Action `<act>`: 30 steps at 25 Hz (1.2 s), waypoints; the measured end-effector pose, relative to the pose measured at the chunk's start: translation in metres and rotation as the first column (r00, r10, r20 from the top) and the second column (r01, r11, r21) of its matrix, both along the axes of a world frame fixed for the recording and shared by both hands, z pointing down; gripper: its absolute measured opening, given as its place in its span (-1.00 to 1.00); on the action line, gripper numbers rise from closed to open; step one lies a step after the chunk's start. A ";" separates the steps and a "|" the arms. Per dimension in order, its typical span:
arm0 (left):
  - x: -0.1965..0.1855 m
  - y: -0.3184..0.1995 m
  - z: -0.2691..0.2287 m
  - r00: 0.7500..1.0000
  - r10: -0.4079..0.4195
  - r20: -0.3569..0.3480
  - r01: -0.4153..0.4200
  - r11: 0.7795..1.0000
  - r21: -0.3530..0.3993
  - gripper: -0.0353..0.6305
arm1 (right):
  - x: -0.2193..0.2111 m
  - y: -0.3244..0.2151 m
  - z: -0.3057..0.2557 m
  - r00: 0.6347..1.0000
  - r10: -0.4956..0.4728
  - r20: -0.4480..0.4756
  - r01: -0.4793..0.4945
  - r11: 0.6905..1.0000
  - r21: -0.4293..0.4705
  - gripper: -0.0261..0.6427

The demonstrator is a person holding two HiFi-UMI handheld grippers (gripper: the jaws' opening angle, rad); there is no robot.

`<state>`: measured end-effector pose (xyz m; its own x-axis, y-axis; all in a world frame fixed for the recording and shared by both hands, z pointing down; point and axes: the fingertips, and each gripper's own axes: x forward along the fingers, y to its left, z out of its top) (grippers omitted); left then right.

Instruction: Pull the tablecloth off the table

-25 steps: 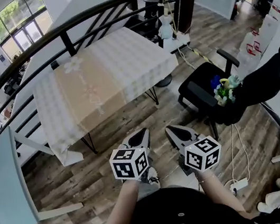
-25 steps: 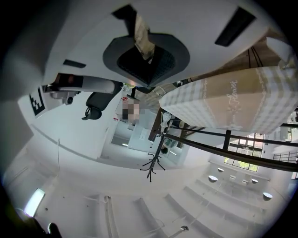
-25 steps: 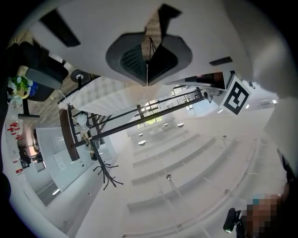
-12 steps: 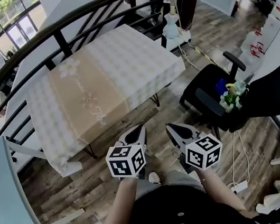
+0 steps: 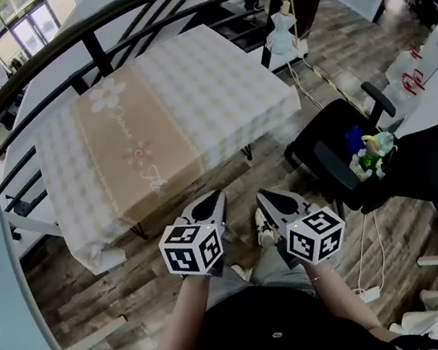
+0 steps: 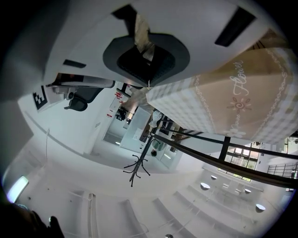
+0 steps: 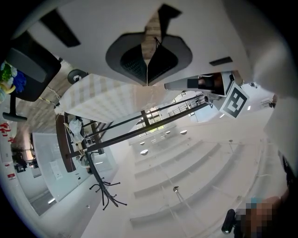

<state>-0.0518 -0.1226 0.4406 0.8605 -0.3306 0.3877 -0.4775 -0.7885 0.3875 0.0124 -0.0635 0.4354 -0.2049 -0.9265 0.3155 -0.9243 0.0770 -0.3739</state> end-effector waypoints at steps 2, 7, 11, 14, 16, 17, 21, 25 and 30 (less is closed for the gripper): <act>0.004 -0.009 0.004 1.000 -0.016 0.004 0.016 1.000 -0.010 -0.83 | 0.006 -0.013 0.001 1.000 -0.014 0.008 0.014 1.000 0.003 -0.84; 0.018 -0.035 0.015 0.997 -0.073 0.034 0.074 0.997 -0.036 -0.83 | 0.031 -0.045 0.006 0.998 -0.062 0.003 0.062 0.998 -0.007 -0.84; 0.034 -0.060 0.021 0.989 -0.138 0.054 0.141 0.989 -0.053 -0.83 | 0.063 -0.073 0.009 0.995 -0.095 0.020 0.095 0.995 -0.017 -0.84; 0.050 -0.077 0.025 0.981 -0.181 0.061 0.185 0.981 -0.063 -0.83 | 0.084 -0.092 0.013 0.991 -0.129 0.025 0.129 0.991 -0.032 -0.84; 0.060 -0.089 0.027 0.975 -0.211 0.065 0.215 0.974 -0.069 -0.83 | 0.096 -0.106 0.014 0.988 -0.152 0.030 0.153 0.988 -0.035 -0.84; 0.065 -0.094 0.029 0.971 -0.230 0.068 0.235 0.969 -0.075 -0.83 | 0.102 -0.112 0.015 0.986 -0.165 0.034 0.166 0.985 -0.037 -0.84; 0.078 -0.106 0.038 0.951 -0.293 0.095 0.303 0.946 -0.116 -0.83 | 0.118 -0.132 0.019 0.973 -0.225 0.053 0.228 0.972 -0.057 -0.84; 0.079 -0.116 0.046 0.927 -0.359 0.112 0.372 0.918 -0.137 -0.83 | 0.127 -0.150 0.027 0.955 -0.284 0.081 0.290 0.954 -0.072 -0.84; 0.082 -0.123 0.055 0.891 -0.437 0.123 0.452 0.879 -0.155 -0.83 | 0.135 -0.162 0.037 0.930 -0.357 0.092 0.365 0.926 -0.095 -0.84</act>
<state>0.0307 -0.2460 0.4954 0.6016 -0.5912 0.5371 -0.7977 -0.4091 0.4431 0.1477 -0.2254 0.4720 -0.5450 -0.7463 0.3821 -0.8117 0.3556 -0.4633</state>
